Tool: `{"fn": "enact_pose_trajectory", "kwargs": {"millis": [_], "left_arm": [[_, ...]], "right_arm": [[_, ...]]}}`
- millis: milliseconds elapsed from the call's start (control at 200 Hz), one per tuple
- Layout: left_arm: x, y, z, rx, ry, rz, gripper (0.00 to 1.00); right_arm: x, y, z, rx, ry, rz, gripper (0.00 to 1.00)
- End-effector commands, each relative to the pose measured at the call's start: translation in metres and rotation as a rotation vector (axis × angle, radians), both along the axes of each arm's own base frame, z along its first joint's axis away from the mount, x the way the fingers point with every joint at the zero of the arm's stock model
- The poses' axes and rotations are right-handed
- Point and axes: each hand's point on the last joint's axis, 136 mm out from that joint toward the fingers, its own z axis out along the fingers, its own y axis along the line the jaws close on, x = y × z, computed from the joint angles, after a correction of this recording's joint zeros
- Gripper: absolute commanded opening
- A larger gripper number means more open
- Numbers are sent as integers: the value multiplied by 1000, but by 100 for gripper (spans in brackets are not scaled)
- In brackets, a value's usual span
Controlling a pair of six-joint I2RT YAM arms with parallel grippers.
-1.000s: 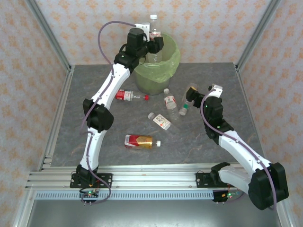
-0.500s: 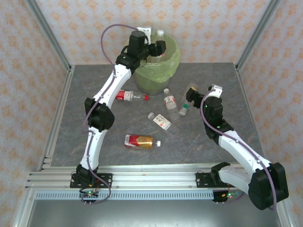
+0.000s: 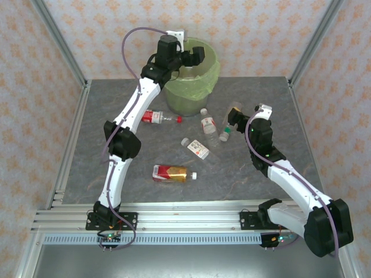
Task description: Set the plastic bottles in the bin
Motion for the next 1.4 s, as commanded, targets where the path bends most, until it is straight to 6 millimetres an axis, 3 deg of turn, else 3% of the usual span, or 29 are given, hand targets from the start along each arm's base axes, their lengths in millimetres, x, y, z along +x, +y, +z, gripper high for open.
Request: {"fn": "enact_pose_trajectory", "kwargs": {"millis": [0, 260, 510, 826, 1086, 1106, 1121, 1151, 1396], "left_arm": [[-17, -4, 27, -38, -2, -37, 96], [-39, -7, 56, -92, -6, -91, 96], [-57, -11, 68, -122, 5, -134, 95], [-86, -13, 80, -55, -15, -177, 97], [-115, 0, 81, -67, -5, -172, 98], [-113, -1, 73, -69, 6, -166, 98], [-121, 3, 86, -80, -19, -163, 98], [-125, 8, 89, -89, -35, -151, 99], [-146, 30, 78, -112, -57, -74, 100]], "right_arm": [[0, 1, -10, -1, 30, 1, 99], [6, 9, -24, -20, 92, 39, 99], [4, 28, -32, -46, 116, 159, 99], [-3, 38, -58, -91, 192, 239, 99], [-18, 48, -83, -101, 285, 327, 99], [-19, 49, -85, -101, 292, 332, 99], [-20, 49, -88, -103, 301, 339, 99], [-23, 51, -91, -105, 310, 350, 99], [-39, 56, -114, -107, 389, 416, 99]]}}
